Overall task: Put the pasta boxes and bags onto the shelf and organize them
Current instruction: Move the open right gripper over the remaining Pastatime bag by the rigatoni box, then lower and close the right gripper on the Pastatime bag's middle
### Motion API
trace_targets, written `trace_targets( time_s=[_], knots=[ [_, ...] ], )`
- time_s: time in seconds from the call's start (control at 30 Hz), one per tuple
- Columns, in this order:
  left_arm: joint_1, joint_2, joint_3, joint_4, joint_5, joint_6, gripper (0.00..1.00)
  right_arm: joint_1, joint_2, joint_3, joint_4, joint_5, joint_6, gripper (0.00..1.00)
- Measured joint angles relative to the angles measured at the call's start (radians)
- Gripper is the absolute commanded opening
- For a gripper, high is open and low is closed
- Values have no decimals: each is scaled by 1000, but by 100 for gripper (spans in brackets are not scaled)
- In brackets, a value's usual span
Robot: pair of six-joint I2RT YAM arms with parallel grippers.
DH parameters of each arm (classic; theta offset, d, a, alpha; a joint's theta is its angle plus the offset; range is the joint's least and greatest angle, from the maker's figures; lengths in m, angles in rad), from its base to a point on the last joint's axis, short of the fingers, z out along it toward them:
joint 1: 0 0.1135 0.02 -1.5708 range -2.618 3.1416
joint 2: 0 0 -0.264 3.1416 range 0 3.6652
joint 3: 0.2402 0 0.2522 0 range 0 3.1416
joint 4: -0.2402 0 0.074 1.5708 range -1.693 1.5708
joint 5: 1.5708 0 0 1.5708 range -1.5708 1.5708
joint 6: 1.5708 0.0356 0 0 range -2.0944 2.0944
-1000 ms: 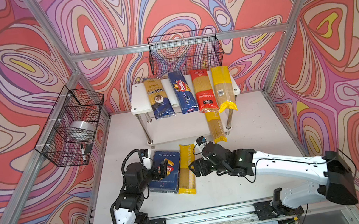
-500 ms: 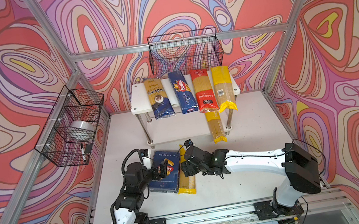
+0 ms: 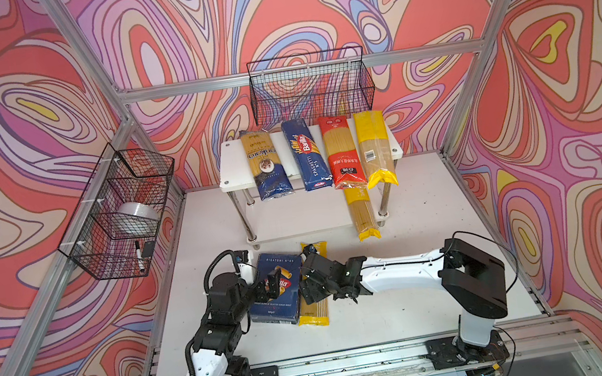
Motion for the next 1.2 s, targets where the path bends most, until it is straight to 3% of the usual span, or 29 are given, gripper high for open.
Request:
trace_targets(
  time_s=[1.2],
  knots=[
    [0, -3, 0, 0, 13, 1, 100, 8, 36, -10, -72, 119, -2, 93]
  ],
)
